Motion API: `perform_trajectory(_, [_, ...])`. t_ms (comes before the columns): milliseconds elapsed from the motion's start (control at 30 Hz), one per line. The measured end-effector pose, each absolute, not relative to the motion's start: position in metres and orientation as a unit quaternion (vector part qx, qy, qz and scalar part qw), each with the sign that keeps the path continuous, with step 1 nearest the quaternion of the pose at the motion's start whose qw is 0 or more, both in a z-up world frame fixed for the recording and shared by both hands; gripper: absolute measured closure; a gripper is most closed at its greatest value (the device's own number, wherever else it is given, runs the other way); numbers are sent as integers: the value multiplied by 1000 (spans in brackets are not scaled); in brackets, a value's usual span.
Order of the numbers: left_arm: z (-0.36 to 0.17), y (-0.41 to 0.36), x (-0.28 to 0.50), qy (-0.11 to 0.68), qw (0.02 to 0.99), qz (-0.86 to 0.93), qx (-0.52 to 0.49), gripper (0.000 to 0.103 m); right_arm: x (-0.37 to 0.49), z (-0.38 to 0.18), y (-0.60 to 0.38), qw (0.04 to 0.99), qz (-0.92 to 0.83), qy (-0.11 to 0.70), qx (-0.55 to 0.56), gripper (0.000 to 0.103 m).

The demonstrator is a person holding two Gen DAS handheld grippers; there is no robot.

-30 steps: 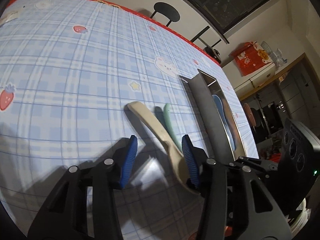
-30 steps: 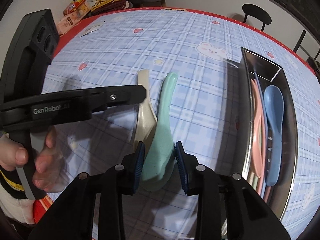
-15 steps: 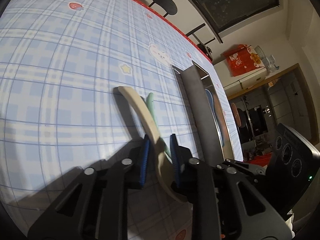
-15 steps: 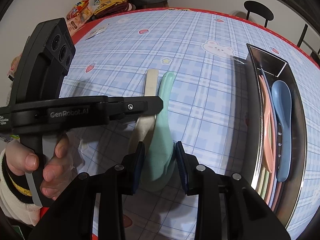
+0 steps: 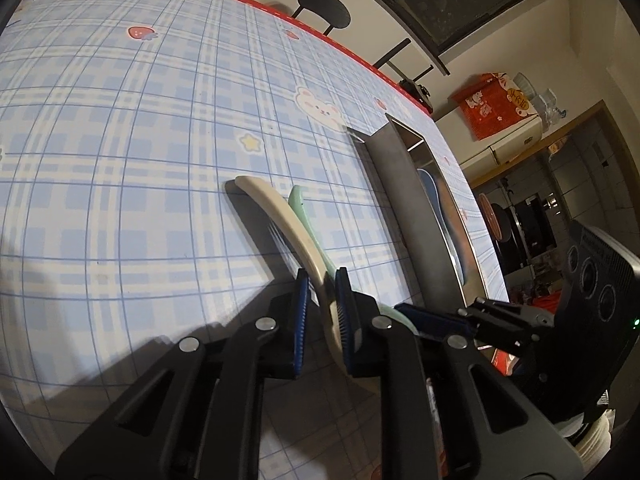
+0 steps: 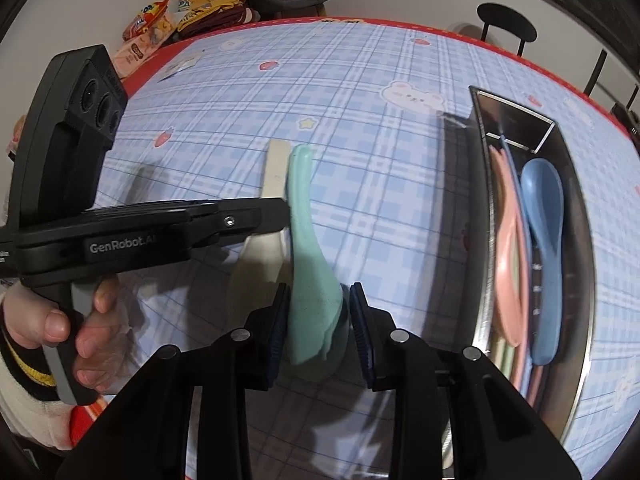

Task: Organize utensils
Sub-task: 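Close the left tool on the beige spoon handle while the right tool holds the green spoon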

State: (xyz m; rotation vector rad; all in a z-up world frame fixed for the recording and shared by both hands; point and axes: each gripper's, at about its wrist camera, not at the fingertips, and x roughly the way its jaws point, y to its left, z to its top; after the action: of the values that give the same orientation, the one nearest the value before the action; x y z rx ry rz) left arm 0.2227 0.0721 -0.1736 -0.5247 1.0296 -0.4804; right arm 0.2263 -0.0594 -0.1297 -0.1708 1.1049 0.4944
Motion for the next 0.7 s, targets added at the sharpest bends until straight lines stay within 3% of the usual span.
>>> perform_trajectory(167, [-174, 70, 224, 481, 814, -224, -238, 85, 229, -128, -52, 824, 219, 506, -128, 73])
perform_trajectory(233, [-174, 70, 224, 481, 813, -225, -239, 85, 229, -127, -46, 826, 216, 495, -162, 82])
perform_trajectory(400, [-173, 70, 225, 485, 810, -226, -238, 86, 233, -126, -42, 824, 206, 492, -193, 93])
perform_trajectory(700, [-172, 61, 221, 486, 814, -235, -213, 83, 240, -128, -54, 823, 214, 508, -138, 93])
